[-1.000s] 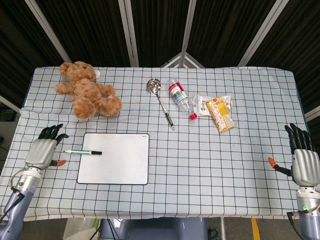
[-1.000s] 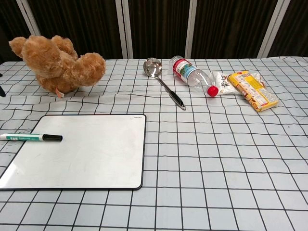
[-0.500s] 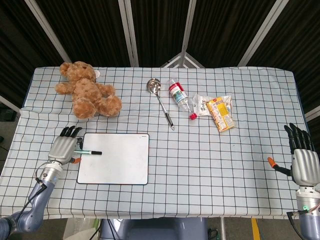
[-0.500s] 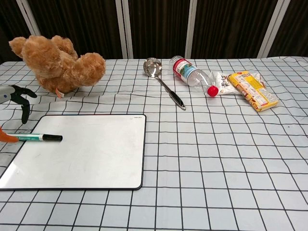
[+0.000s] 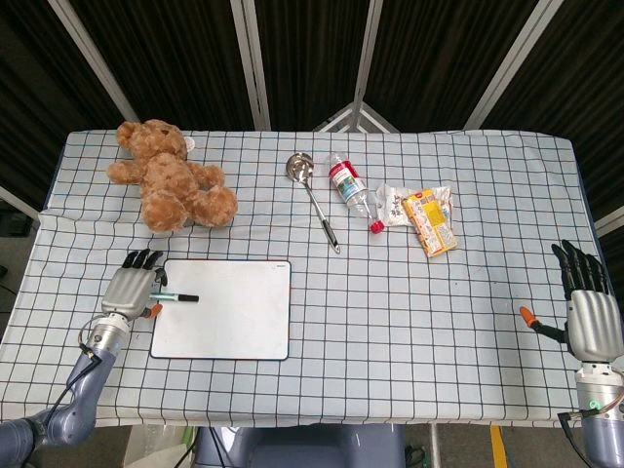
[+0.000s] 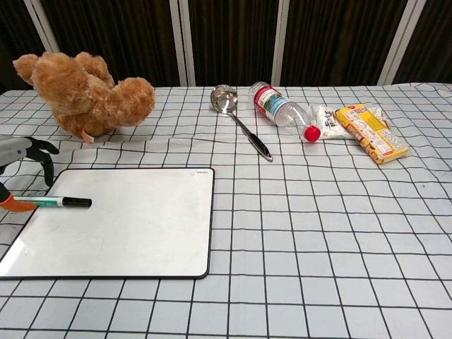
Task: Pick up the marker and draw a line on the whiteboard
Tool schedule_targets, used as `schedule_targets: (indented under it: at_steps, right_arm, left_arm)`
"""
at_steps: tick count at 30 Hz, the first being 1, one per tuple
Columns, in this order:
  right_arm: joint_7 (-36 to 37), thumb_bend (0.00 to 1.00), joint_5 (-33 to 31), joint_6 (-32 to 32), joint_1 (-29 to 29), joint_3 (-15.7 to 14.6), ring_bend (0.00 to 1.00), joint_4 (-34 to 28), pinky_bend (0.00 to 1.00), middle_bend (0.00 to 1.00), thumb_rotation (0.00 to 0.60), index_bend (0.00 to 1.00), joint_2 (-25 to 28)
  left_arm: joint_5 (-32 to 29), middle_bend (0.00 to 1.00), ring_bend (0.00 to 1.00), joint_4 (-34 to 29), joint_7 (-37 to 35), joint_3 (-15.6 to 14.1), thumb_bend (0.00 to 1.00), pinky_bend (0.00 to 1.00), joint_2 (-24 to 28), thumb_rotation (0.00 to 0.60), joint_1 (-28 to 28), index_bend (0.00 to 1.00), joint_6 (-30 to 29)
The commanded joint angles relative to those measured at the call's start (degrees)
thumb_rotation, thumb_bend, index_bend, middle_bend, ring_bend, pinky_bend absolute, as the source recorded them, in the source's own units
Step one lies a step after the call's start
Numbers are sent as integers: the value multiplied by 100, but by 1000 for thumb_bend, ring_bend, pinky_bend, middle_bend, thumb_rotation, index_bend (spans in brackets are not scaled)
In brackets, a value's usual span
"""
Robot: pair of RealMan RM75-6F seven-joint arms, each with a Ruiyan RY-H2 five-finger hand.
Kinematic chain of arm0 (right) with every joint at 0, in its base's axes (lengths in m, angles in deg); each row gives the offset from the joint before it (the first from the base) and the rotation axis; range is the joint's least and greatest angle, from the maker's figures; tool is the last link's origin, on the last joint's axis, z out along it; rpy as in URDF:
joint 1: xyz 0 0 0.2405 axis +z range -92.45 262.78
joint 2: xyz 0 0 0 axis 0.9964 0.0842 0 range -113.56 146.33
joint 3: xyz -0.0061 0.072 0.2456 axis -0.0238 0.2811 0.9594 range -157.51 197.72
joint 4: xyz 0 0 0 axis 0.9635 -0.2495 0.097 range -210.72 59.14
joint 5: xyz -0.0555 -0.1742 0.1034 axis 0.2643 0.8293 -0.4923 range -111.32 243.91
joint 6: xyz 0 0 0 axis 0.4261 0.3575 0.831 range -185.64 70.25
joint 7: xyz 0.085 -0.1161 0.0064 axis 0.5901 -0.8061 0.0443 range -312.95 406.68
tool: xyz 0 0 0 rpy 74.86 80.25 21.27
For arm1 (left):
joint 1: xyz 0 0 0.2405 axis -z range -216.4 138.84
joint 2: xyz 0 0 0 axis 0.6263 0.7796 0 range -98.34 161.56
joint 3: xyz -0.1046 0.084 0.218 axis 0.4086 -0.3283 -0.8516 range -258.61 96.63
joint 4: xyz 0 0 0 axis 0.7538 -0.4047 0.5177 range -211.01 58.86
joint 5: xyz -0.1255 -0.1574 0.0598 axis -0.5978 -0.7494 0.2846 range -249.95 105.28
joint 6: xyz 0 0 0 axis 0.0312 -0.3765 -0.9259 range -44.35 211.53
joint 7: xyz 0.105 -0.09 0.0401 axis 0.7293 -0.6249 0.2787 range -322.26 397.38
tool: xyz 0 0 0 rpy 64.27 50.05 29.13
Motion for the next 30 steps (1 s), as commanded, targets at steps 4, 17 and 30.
schedule_targets:
  at_steps: [4,17,30]
  right_arm:
    - [12,210,-4,-5,0,3,0,-6,0,0,600,0,5]
    - [52,210,-3,-19,1,2,0,-4,0,0,600,0,9]
    - [94,209,-7,-43,2,-2,0,-26,0,0,600,0,22]
  left_arm:
    - [-88,68,0,103,28,-41,392,27,-118,600,51,440,12]
    - [-249,67,0,266,128,-88,429,28,-319,600,165,463,11]
    - [-277,122,0,274,49,-120,566,28,-375,600,167,636,-103]
